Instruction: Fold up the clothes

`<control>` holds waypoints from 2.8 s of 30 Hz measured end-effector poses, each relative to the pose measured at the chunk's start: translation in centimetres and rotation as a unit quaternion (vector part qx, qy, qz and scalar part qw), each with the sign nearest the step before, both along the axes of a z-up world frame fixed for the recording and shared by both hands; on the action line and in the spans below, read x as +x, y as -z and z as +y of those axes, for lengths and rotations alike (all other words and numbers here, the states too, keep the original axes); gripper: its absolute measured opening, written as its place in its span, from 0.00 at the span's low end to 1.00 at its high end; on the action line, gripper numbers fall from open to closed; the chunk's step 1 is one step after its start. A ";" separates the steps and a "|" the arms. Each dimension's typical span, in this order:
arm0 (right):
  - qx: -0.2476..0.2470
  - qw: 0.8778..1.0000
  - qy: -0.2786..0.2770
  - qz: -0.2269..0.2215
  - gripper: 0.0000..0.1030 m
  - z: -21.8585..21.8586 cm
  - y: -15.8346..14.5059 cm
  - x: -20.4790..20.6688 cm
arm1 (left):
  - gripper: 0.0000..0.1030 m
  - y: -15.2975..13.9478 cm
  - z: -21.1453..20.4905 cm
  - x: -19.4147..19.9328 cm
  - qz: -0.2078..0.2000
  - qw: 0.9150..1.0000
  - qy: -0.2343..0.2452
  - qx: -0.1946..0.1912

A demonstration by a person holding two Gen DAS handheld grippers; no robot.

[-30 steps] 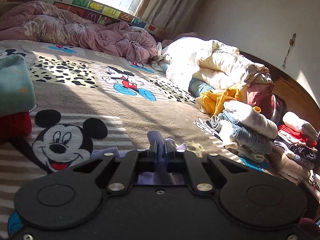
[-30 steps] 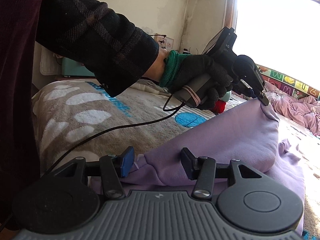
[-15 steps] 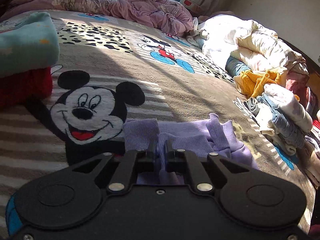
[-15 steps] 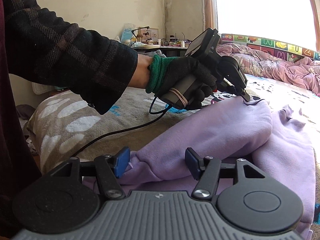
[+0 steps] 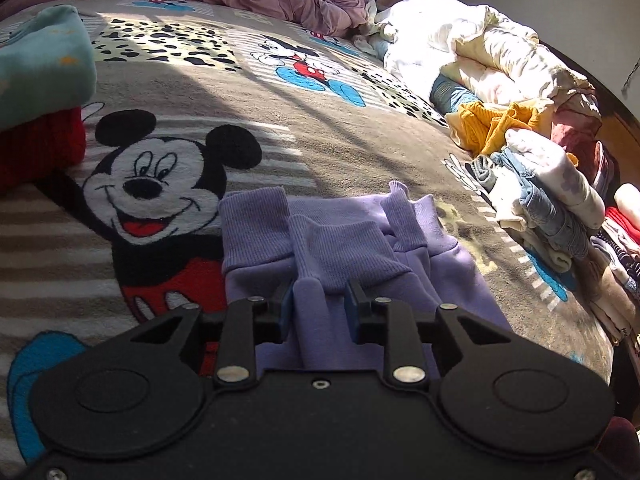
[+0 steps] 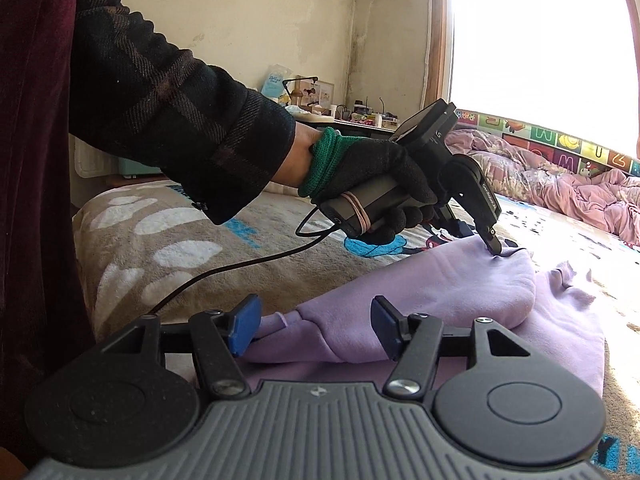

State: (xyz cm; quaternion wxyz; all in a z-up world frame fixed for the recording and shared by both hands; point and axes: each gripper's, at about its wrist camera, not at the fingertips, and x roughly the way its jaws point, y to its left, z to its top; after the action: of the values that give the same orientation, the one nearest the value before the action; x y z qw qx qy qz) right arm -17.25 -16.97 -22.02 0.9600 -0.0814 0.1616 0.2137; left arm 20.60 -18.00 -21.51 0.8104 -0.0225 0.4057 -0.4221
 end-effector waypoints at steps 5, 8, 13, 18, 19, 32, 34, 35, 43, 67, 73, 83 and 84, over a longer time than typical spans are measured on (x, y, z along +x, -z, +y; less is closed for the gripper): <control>-0.002 1.000 0.002 0.015 0.60 0.0 0.3 0.5 | 0.11 -0.3 0.1 0.1 -0.005 1.000 0.005 -0.010; -0.002 1.000 0.003 0.022 0.61 -0.1 0.4 0.7 | 0.11 -0.2 0.4 0.5 0.013 1.000 0.001 -0.025; 0.000 1.000 0.003 0.019 0.61 0.0 0.5 0.6 | 0.19 0.5 -0.2 1.1 0.034 0.999 -0.008 -0.014; 0.002 1.000 0.010 -0.013 0.61 0.0 0.0 0.2 | 0.06 -1.0 0.4 -0.2 -0.019 0.997 0.022 -0.072; 0.000 1.000 0.010 -0.012 0.61 -0.1 0.0 0.4 | 0.06 -1.3 1.1 -0.3 -0.030 0.994 0.014 -0.102; -0.005 0.999 0.029 0.038 0.60 -0.7 1.3 2.2 | 0.07 1.6 0.6 1.5 -0.003 0.995 -0.082 -0.051; -0.001 0.999 0.028 0.045 0.60 -0.8 1.4 2.4 | 0.19 1.7 0.7 1.8 0.021 0.996 -0.075 -0.049; -0.001 0.999 0.028 0.046 0.60 -0.8 1.3 2.3 | 0.25 1.5 1.0 1.9 0.034 0.996 -0.073 -0.049; 0.050 0.996 0.046 0.053 0.60 -3.4 0.0 1.6 | 0.52 -4.0 4.4 -2.1 -0.009 0.997 -0.058 0.048; 0.035 0.983 0.132 0.126 0.38 -5.4 0.1 8.2 | 0.23 -1.1 9.0 -23.0 0.031 0.995 -0.063 0.075; -0.007 0.979 0.144 0.143 0.36 -4.4 0.1 9.2 | 0.23 -1.4 8.2 -23.4 0.002 0.994 -0.032 0.106; -0.027 0.979 0.154 0.134 0.39 -5.0 -1.8 9.5 | 0.23 -1.1 9.3 -25.1 0.007 0.995 -0.022 0.101; -0.029 0.978 0.152 0.137 0.39 -5.0 -1.7 9.8 | 0.23 -0.8 9.1 -25.3 0.008 0.994 -0.019 0.105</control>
State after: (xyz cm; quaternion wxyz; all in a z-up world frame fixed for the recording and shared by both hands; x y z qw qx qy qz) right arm -7.47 -22.00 -20.31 0.9472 -0.0540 0.3085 0.0695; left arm -4.67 -8.90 -20.71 0.8128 0.0513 0.4537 -0.3617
